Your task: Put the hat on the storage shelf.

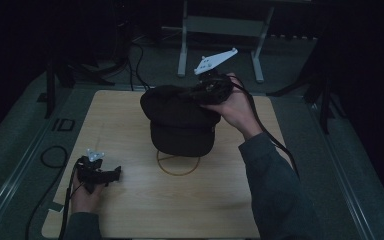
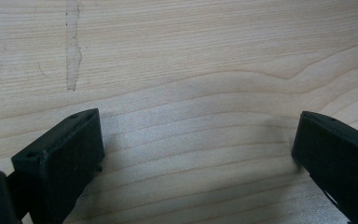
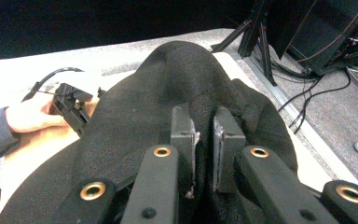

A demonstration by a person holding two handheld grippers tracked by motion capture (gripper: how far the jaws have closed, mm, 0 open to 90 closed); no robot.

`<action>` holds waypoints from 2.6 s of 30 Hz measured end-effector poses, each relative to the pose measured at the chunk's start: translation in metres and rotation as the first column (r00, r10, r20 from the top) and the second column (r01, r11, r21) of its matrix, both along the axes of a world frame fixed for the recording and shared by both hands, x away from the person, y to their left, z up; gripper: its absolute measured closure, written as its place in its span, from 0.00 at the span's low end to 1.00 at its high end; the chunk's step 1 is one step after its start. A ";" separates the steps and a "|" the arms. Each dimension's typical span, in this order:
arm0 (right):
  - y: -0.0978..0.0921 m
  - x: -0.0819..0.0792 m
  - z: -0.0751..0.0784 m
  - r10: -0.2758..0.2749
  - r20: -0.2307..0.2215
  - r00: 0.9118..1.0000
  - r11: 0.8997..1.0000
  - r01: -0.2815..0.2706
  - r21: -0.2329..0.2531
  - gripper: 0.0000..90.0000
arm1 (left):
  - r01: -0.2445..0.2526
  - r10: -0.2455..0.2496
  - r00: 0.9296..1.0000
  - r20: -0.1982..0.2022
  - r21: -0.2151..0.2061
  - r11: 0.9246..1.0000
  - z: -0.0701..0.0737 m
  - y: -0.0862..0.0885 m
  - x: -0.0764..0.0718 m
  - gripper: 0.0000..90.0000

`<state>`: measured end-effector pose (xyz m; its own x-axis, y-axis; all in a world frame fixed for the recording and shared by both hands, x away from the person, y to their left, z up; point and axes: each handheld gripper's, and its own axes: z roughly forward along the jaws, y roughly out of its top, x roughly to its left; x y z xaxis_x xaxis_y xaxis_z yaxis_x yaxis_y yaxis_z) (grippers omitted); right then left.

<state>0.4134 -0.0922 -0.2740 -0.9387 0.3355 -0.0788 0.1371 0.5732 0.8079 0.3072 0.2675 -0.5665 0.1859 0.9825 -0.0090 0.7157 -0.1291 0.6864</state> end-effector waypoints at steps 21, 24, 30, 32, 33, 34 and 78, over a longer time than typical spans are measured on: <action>0.008 0.001 -0.008 0.008 -0.013 1.000 1.000 -0.008 -0.030 0.90 | -0.001 0.001 1.000 0.000 -0.001 1.000 0.000 0.000 0.000 0.02; 0.008 0.001 -0.009 0.011 -0.011 1.000 0.999 -0.011 -0.035 0.90 | -0.001 0.001 1.000 0.001 -0.001 1.000 0.000 0.000 0.000 0.02; 0.011 0.001 -0.012 0.017 -0.015 1.000 0.999 -0.018 -0.050 0.90 | 0.000 0.000 1.000 0.000 -0.001 1.000 0.000 0.000 0.000 0.02; 0.011 0.001 -0.012 0.016 -0.018 1.000 0.998 -0.017 -0.054 0.90 | 0.000 0.000 1.000 0.000 -0.001 1.000 0.000 0.000 0.000 0.02; 0.012 0.001 -0.012 0.016 -0.019 1.000 0.998 -0.017 -0.059 0.90 | -0.001 0.001 1.000 0.001 -0.001 1.000 0.000 0.000 0.000 0.02; 0.012 0.001 -0.013 0.014 -0.017 1.000 0.998 -0.015 -0.062 0.89 | -0.001 0.001 1.000 0.001 -0.001 1.000 0.000 0.000 0.000 0.02; 0.016 0.005 -0.019 -0.010 -0.044 0.999 0.995 0.005 -0.098 0.61 | 0.006 -0.006 1.000 0.000 0.001 1.000 0.000 -0.001 0.000 0.02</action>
